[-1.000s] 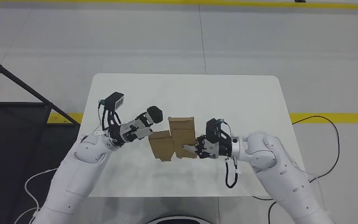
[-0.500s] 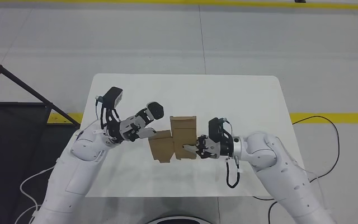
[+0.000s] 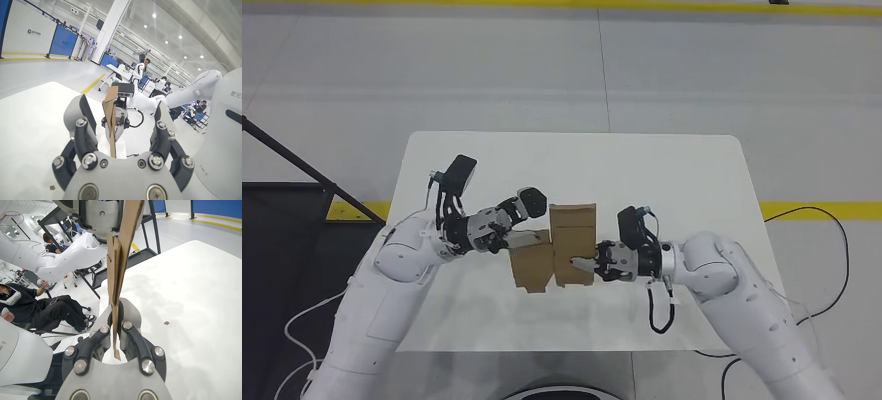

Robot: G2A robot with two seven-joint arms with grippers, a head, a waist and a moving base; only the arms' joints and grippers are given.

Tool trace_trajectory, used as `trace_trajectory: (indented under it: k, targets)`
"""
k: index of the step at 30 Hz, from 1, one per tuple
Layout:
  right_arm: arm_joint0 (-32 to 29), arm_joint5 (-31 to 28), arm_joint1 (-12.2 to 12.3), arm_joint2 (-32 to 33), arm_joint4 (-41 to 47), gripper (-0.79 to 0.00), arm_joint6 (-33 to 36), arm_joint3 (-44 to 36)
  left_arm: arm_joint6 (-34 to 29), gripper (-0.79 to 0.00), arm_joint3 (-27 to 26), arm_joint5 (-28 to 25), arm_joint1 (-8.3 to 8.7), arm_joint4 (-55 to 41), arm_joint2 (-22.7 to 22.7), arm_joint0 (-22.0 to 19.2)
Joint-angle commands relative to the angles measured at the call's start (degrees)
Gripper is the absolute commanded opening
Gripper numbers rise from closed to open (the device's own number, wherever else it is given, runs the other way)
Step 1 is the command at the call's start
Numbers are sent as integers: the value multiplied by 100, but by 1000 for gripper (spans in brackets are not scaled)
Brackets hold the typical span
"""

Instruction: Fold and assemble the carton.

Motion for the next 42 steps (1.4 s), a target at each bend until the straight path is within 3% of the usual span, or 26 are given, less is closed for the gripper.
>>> trace_trajectory:
  k: [1,16,25,36,42]
  targets:
    - [44,28,-2,-35,80,-785,62,14,119,0,97,0,-10,120,-83,4]
    - [64,58,0,-49,127,-785,99,16,119,0,97,0,-10,120,-83,4]
    - [-2,209,-3,-47,87,-785,7,-56,566,0,272,0,-12,423,-18,-144]
    - [-18,329,2,-66,220,-785,10,-75,792,0,162,0,39,1189,61,-309]
    - [35,325,1,-109,308,-785,112,-58,1421,-25,136,0,58,1889,151,-344]
